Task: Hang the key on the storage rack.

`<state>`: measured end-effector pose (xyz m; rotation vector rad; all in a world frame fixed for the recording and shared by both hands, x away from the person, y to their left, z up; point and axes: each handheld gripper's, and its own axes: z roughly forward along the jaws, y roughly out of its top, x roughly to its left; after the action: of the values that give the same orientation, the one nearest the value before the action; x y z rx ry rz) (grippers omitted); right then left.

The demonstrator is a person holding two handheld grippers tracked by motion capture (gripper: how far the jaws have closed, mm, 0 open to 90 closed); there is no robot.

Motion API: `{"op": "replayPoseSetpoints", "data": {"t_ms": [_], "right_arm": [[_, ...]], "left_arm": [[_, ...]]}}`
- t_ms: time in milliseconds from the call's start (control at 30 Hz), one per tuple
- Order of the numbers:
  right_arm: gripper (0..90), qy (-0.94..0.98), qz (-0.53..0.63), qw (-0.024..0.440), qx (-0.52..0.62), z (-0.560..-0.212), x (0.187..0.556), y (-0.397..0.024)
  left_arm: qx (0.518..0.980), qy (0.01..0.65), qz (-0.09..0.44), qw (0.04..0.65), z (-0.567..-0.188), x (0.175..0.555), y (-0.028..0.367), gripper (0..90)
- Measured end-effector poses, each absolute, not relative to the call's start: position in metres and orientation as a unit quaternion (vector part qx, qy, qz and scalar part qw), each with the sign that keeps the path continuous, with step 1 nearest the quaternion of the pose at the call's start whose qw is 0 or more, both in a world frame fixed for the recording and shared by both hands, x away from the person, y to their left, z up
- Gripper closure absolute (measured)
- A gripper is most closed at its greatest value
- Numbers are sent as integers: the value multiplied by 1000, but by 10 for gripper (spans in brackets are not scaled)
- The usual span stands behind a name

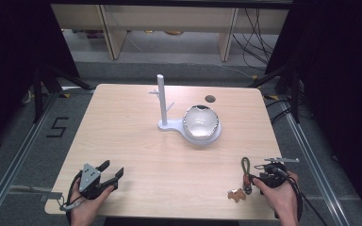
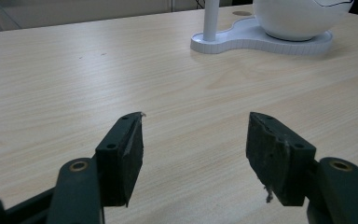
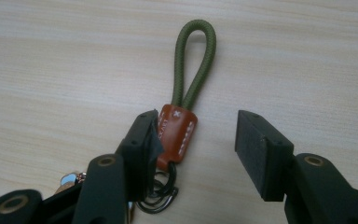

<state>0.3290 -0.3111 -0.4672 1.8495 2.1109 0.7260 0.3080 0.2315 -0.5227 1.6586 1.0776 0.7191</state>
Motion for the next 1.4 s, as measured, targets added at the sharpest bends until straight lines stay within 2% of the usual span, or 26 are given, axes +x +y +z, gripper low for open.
{"op": "replayPoseSetpoints", "data": {"t_ms": [500,633,667,1000,1400], "right_arm": [[495,753,196,77,624,-455,343,-310],[513,738,179,65,647,-453,349,-302],[528,739,175,48,649,-452,352,-298],[599,735,131,29,665,-458,368,-288],[601,722,108,14,684,-469,378,-276]], "left_arm": [[686,441,297,496,-522,307,231,360],[686,441,294,498,-522,307,231,359],[684,439,296,502,-523,307,230,359],[688,437,290,502,-523,306,230,358],[687,438,289,502,-523,306,229,358]]}}
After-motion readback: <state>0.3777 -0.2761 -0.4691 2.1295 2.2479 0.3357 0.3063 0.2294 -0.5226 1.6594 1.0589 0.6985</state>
